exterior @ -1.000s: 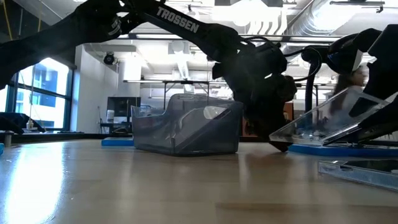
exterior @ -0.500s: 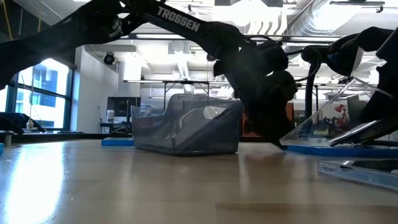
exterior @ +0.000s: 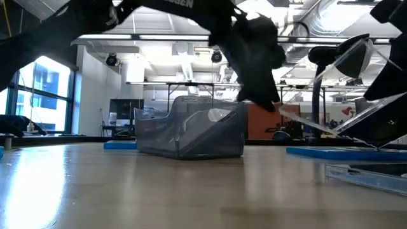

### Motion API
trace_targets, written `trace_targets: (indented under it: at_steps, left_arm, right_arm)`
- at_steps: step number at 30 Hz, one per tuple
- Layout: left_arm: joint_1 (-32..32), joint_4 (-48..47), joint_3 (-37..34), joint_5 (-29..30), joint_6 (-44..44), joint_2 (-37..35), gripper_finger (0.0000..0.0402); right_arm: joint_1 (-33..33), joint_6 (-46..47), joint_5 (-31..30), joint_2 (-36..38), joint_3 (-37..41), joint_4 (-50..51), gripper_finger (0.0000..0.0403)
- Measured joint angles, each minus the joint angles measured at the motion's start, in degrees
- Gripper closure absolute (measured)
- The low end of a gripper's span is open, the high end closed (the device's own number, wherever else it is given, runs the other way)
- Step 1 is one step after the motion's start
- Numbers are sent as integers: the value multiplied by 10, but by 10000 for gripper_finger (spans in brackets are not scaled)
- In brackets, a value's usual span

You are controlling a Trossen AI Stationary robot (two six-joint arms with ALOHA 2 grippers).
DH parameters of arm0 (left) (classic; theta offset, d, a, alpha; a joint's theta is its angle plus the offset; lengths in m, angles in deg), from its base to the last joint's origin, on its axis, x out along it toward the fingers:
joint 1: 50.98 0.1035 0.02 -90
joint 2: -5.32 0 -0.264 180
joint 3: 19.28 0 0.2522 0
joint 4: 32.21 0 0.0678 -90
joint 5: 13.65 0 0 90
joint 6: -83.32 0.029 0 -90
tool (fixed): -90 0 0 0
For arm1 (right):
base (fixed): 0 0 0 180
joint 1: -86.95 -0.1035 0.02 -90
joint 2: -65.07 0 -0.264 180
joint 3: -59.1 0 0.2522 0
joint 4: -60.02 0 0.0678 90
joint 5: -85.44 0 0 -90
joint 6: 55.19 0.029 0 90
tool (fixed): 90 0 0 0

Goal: Pick & place jewel cases by type
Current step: Put the left black CD case into the bottom black bin

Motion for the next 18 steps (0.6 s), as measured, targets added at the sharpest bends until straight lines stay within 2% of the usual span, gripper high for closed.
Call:
trace_targets:
  at_steps: [6,11,18]
  left_arm:
    - [27,-33,1,6,19,-90,234]
    - [43,-50,1,49,20,-164,234]
    - [46,-51,1,139,38,-254,234]
  right_arm:
    - [1,13,-24,3,-26,11,399]
    - [9,10,-98,6,-58,36,395]
    - [44,12,-216,13,-113,43,400]
